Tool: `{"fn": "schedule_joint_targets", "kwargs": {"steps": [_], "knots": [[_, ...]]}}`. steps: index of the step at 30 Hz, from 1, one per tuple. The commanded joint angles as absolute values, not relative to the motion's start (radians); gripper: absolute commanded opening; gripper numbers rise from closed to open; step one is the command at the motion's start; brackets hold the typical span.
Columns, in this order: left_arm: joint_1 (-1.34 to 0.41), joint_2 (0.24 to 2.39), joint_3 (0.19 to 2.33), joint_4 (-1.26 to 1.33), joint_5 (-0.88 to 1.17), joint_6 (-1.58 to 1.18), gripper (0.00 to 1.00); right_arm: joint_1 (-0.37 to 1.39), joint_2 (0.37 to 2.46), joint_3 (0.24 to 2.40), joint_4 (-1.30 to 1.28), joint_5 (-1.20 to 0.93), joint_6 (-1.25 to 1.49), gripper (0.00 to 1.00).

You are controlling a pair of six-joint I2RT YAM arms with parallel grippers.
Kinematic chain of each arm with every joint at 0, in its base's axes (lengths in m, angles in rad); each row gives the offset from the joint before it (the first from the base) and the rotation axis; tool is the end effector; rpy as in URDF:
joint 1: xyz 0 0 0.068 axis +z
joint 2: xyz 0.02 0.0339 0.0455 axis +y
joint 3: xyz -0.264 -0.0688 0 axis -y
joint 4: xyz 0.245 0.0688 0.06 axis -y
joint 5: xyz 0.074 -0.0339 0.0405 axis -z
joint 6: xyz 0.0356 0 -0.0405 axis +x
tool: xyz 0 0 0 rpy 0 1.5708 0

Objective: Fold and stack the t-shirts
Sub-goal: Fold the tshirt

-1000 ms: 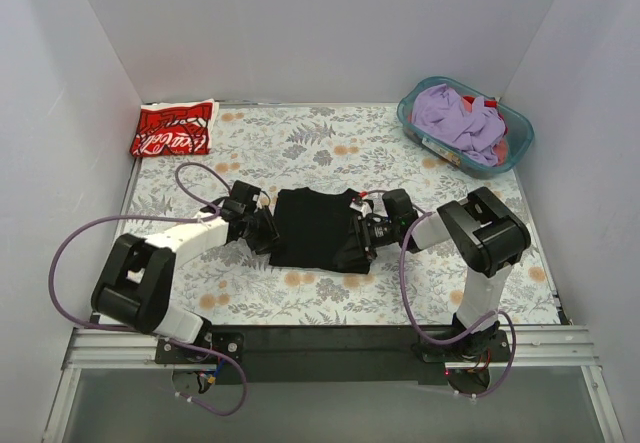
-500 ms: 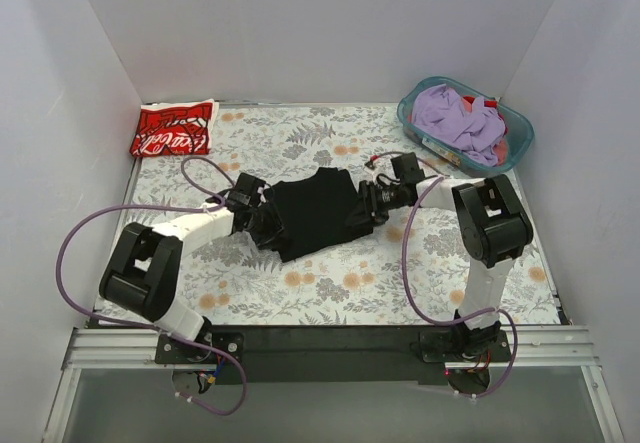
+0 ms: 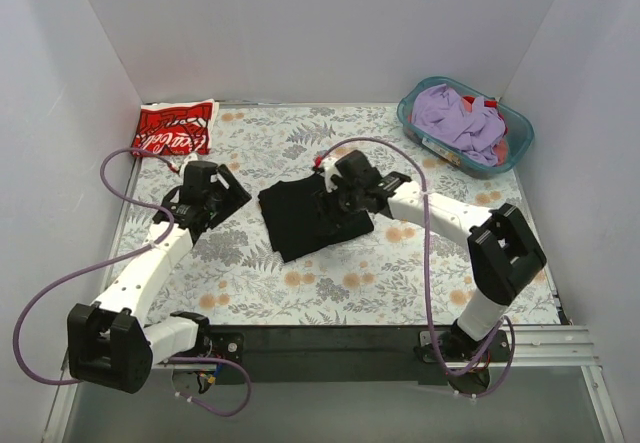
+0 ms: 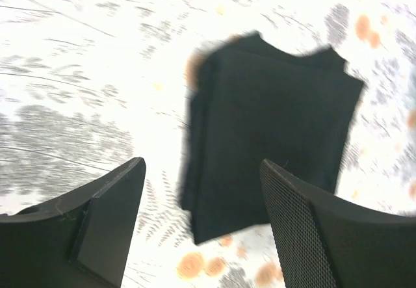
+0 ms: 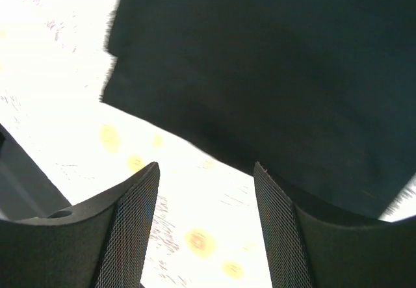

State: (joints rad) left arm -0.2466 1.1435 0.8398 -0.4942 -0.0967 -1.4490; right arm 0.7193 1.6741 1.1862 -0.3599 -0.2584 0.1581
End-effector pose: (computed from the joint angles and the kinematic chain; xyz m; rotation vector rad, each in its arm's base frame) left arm 0.2324 -0.0549 0.2594 -1.4415 2.0153 -0.6765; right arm 0.2675 0.2463 0.2329 -0.8118 2.3724 0.6968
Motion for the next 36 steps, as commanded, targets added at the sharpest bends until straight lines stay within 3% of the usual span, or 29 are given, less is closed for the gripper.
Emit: {"fn": "schedule_joint_targets", "kwargs": {"steps": [1,5,13,28,33,36], "knots": [[-0.196,1.115,0.77,-0.546,-0.178,-1.391,0.71,0.836,1.718,1.273,-0.42,-0.066,0.118,0.67],[-0.166,1.094,0.717,-0.538,-0.23,-1.373,0.72,0.983,1.834,1.431,-0.481,0.046,0.08,0.67],[-0.129,1.126,0.678,-0.494,-0.175,-1.371,0.75,1.077,2.031,1.611,-0.557,0.078,0.069,0.65],[-0.109,1.135,0.664,-0.457,-0.098,-1.37,0.75,1.14,2.157,1.641,-0.587,0.132,0.055,0.58],[-0.109,1.147,0.663,-0.451,-0.074,-1.368,0.75,1.141,2.177,1.629,-0.588,0.173,0.057,0.43],[-0.109,1.155,0.66,-0.449,-0.046,-1.373,0.75,1.141,2.174,1.635,-0.589,0.163,0.054,0.22]]}}
